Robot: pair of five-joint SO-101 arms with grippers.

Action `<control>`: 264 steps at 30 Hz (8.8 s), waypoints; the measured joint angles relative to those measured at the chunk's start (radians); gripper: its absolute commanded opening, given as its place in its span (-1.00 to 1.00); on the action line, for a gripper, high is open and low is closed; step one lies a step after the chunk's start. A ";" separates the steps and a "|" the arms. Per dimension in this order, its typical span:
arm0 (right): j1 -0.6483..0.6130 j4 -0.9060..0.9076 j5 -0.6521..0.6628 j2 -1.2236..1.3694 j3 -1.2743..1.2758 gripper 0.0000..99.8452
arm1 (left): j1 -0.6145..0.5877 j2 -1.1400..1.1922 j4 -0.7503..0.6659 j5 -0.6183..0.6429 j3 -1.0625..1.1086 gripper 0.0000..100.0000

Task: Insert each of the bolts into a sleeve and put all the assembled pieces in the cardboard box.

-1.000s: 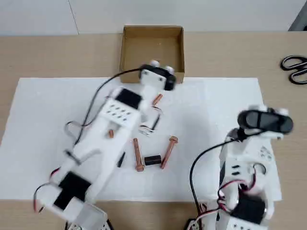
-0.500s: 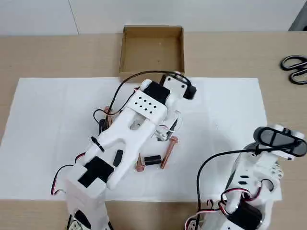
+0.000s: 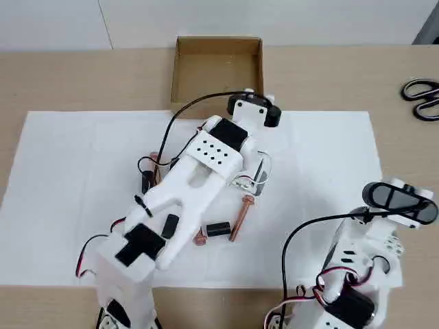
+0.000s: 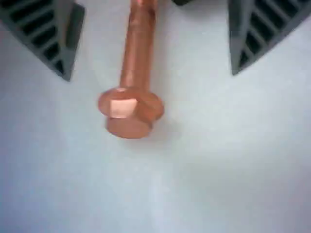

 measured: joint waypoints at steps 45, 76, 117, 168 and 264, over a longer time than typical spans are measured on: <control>-0.222 -0.058 0.046 0.002 0.035 -0.99 | 0.083 0.172 0.176 0.074 -0.703 -0.99; -0.804 -0.812 -0.135 0.002 0.252 -0.99 | -0.114 -0.008 0.184 -0.115 -1.405 -0.99; -1.000 -0.818 0.091 0.002 0.253 -0.99 | -0.100 -1.551 -1.013 -0.133 0.979 -0.99; -0.977 -0.924 0.094 0.002 0.253 -0.99 | 0.032 -1.519 -1.109 -0.348 1.275 -0.57; -0.712 -0.916 0.239 3.093 -2.450 -0.70 | -0.588 -2.194 -1.241 -0.292 1.788 -0.99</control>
